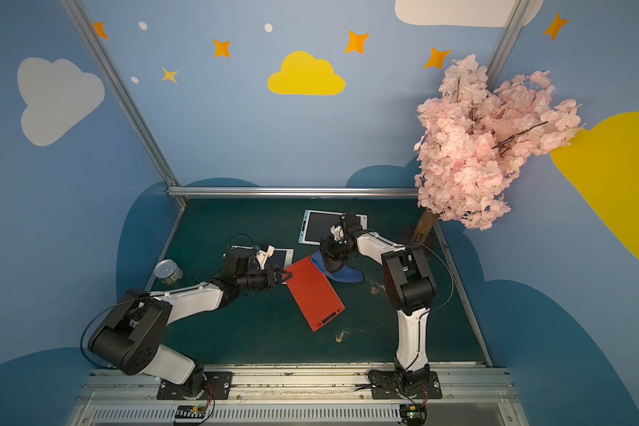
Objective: Wipe the drawing tablet
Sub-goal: Wipe the dirt from the drawing tablet.
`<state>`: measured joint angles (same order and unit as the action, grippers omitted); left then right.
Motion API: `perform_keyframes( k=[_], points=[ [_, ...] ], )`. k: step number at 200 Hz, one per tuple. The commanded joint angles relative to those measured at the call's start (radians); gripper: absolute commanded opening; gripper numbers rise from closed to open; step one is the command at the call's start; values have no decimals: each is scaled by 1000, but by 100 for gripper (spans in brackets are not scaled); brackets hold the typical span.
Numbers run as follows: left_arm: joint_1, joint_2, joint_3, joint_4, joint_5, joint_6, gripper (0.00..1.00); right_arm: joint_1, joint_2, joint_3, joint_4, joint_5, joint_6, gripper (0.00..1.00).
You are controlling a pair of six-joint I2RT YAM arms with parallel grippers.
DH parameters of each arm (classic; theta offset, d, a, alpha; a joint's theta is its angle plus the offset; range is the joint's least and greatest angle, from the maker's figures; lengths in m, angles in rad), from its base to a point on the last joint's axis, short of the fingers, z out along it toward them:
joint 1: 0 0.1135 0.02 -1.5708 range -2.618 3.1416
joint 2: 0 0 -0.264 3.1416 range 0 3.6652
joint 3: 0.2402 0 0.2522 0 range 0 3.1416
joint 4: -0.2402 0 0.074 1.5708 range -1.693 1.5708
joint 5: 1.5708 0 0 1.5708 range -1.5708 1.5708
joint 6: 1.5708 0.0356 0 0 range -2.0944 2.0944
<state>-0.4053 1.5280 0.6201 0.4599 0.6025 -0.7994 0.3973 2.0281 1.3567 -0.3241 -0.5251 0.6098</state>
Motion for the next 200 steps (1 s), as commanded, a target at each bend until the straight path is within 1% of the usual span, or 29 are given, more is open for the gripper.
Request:
perform_keyframes(
  k=[1, 15, 35, 67, 79, 92, 108, 117, 128, 140, 152, 156, 162, 169, 179, 186, 195, 200],
  points=[
    [8, -26, 15, 53, -25, 41, 3, -8, -109, -16, -84, 21, -57, 0],
    [8, -27, 15, 51, -28, 44, 3, -23, -181, -25, -115, 17, -77, 0],
    [9, -29, 11, 66, -21, 45, 3, -51, -328, -30, -199, 33, -117, 0],
    [8, -60, -35, 208, 19, 21, 3, -130, -609, -33, -361, 113, -176, 0],
    [7, -86, -59, 258, 25, 17, 3, -163, -715, -46, -409, 186, -161, 0],
    [2, -123, -72, 282, 20, 31, 3, -191, -840, -94, -434, 312, -152, 0],
    [-18, -179, -69, 269, -17, 54, 3, -216, -1002, -180, -408, 436, -170, 0],
    [-38, -215, -37, 218, -46, 82, 3, -230, -1078, -213, -417, 490, -169, 0],
    [-74, -259, 34, 90, -93, 162, 3, -242, -1144, -235, -440, 528, -177, 0],
    [-124, -299, 125, -76, -188, 282, 3, -249, -1186, -244, -482, 561, -190, 0],
    [-163, -320, 205, -194, -314, 362, 3, -252, -1220, -263, -506, 577, -196, 0],
    [-173, -323, 227, -220, -357, 394, 3, -253, -1231, -272, -511, 581, -196, 0],
    [-193, -321, 263, -254, -458, 444, 3, -254, -1248, -290, -512, 585, -194, 0],
    [-207, -313, 303, -274, -517, 518, 3, -254, -1265, -311, -511, 587, -187, 0],
    [-212, -288, 350, -276, -530, 644, 3, -257, -1286, -342, -503, 577, -177, 0],
    [-212, -266, 377, -266, -504, 751, 3, -256, -1299, -361, -499, 562, -172, 0],
    [-214, -239, 401, -260, -439, 936, 3, -256, -1321, -385, -495, 546, -162, 0],
    [-215, -227, 412, -262, -425, 1031, 3, -257, -1332, -399, -490, 537, -158, 0]
  ],
)
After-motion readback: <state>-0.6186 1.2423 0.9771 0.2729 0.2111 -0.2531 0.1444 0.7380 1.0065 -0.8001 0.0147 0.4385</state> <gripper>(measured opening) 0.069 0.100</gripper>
